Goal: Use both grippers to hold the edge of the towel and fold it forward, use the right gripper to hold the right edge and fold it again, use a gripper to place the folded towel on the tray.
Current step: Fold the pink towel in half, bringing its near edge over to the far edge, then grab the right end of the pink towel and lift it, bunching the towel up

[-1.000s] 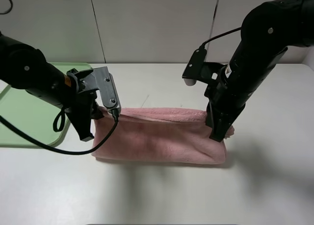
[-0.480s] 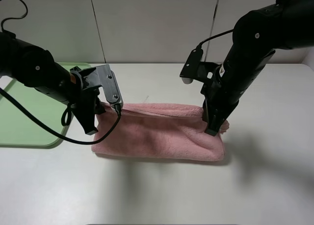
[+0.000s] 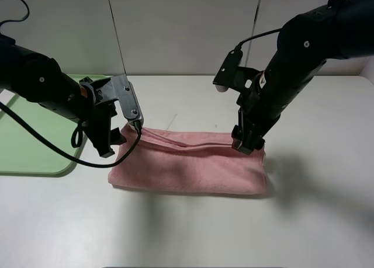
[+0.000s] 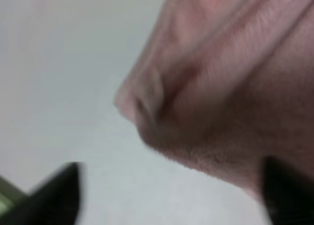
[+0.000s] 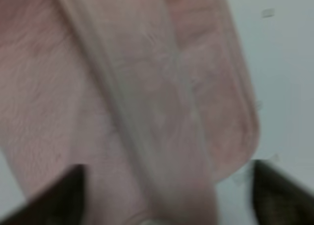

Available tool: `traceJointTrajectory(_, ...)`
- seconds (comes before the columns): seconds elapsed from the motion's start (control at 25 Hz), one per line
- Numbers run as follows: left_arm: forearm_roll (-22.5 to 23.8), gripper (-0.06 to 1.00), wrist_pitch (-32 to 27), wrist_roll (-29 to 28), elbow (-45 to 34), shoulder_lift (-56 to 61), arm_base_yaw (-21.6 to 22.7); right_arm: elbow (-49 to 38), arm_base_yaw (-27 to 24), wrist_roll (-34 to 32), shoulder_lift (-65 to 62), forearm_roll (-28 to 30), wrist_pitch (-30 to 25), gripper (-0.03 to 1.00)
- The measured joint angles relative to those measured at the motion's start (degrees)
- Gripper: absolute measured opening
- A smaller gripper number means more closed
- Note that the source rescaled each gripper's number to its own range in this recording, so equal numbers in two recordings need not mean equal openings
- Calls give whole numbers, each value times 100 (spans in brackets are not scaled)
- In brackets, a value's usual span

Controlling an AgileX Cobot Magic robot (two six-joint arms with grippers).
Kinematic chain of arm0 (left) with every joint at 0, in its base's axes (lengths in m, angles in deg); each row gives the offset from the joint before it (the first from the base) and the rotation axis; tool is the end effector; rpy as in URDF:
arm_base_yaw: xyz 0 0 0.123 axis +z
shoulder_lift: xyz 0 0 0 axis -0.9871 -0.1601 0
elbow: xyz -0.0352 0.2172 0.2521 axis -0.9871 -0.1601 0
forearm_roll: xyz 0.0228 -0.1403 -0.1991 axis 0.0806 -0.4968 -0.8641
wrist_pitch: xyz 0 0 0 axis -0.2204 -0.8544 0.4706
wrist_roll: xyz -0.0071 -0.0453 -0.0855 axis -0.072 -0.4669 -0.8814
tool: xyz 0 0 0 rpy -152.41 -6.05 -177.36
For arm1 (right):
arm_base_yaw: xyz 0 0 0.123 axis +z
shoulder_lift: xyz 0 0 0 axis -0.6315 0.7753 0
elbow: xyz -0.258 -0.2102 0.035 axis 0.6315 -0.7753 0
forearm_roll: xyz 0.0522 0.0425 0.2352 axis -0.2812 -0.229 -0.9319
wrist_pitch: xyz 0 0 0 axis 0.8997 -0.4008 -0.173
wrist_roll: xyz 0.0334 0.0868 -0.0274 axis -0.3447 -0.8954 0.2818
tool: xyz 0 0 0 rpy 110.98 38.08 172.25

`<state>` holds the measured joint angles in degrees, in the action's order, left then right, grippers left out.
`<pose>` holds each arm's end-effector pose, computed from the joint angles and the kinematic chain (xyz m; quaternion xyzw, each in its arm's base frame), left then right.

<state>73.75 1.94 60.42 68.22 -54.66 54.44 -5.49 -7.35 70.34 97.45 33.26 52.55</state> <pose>0.2883 -0.1417 0.2103 0.5654 0.7622 0.0609 0.3094 0.2796 0.1679 0.2395 -0.5352 0.8251 -0.0280 0.1790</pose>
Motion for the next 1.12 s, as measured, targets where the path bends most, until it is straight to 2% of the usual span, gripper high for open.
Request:
traceJointTrajectory(0.08, 0, 92, 147, -48, 0, 0, 62, 0, 0, -262, 0, 209, 79, 96)
traceJointTrajectory(0.2, 0, 98, 247, -66, 0, 0, 100, 0, 0, -431, 0, 352, 138, 99)
traceJointTrajectory(0.64, 0, 100, 221, -78, 0, 0, 101, 0, 0, -490, -54, 376, 162, 100)
traceJointTrajectory(0.88, 0, 100, -113, -139, 0, 378, 101, 0, 0, -608, -432, 345, -170, 100)
traceJointTrajectory(1.12, 0, 100, -608, -845, 0, 1398, 101, 0, 0, -1140, -834, 152, -687, 100)
